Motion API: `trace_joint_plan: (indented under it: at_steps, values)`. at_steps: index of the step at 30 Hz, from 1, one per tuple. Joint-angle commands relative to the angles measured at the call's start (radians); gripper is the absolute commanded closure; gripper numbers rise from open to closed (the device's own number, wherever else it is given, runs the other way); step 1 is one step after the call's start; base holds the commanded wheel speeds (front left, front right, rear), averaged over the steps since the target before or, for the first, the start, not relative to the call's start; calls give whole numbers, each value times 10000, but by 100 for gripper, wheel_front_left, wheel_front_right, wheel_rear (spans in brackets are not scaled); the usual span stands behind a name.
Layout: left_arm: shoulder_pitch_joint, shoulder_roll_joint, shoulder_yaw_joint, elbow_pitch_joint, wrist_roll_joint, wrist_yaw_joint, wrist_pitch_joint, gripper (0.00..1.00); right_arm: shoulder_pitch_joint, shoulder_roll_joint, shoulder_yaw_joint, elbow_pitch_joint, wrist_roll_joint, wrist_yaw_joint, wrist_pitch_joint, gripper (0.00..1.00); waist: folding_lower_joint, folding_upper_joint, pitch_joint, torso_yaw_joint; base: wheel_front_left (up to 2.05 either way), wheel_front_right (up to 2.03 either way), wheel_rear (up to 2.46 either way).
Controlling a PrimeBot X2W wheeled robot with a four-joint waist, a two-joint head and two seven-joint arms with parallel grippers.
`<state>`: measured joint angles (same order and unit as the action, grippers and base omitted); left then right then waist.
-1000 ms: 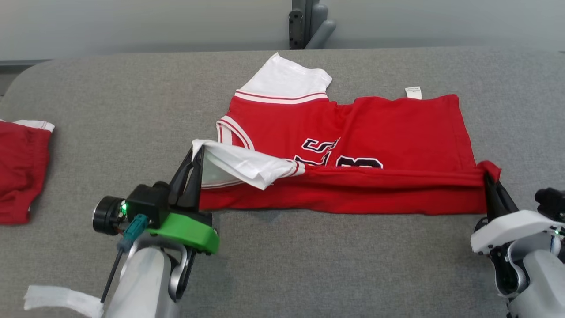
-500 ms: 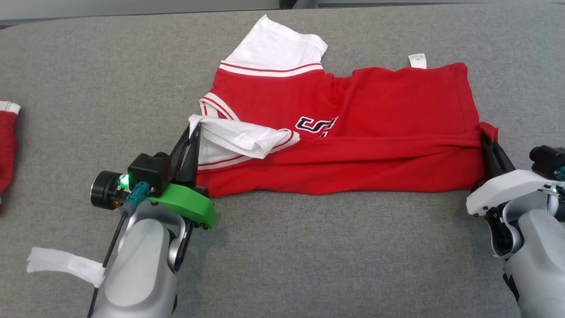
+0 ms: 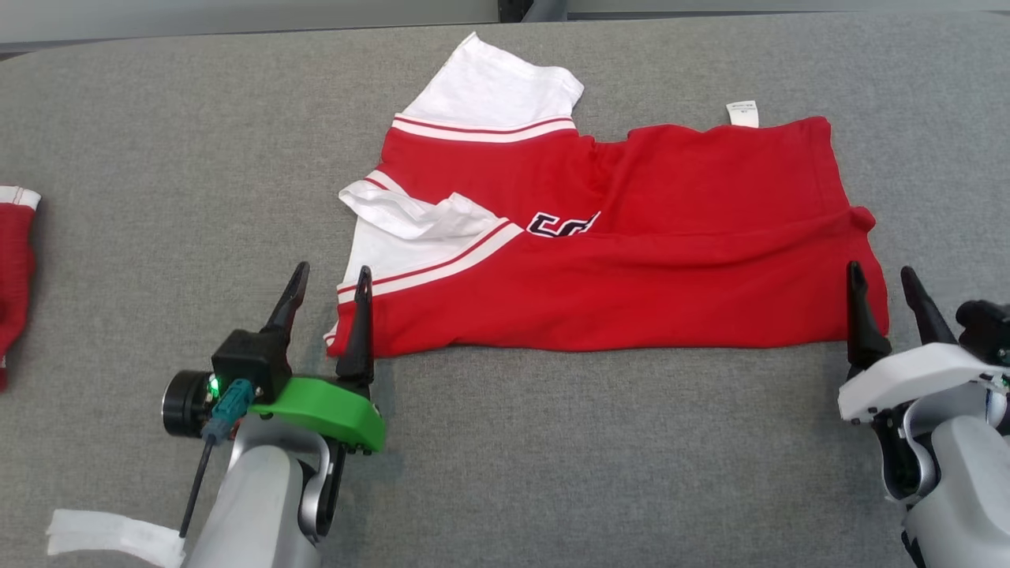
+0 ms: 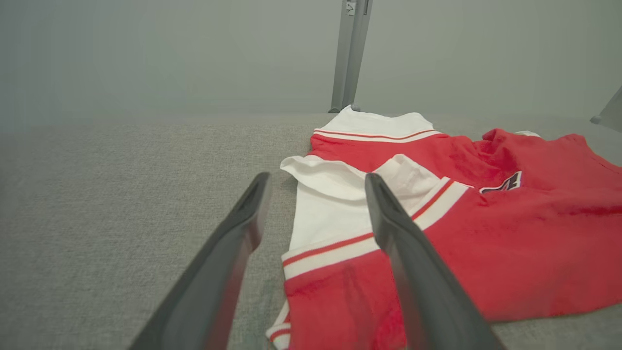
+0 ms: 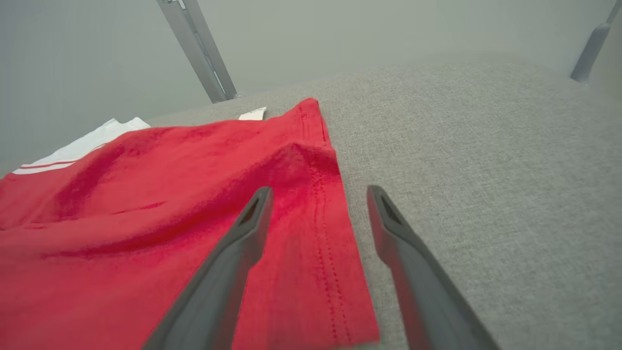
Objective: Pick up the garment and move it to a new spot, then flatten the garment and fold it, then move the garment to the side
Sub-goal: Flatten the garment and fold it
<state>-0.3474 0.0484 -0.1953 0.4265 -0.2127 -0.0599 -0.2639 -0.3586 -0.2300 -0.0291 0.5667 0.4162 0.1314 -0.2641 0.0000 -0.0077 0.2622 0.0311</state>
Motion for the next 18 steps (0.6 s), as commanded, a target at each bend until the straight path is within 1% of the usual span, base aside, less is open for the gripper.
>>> trace_joint_plan:
  at_steps: [1,7,18]
  values:
    - [218,40,-19,-5,-165,106,-5,0,294,58,-62,-49,-60,-14,-3,0,0,77,-61,-39,0,0,0]
    - [453,41,-163,26,-393,190,-5,0,664,189,-234,98,9,-14,-3,0,0,77,21,-77,0,0,0]
    - [466,41,-278,111,-490,199,-5,0,530,187,-44,412,-42,-14,-3,0,0,77,20,95,0,0,0]
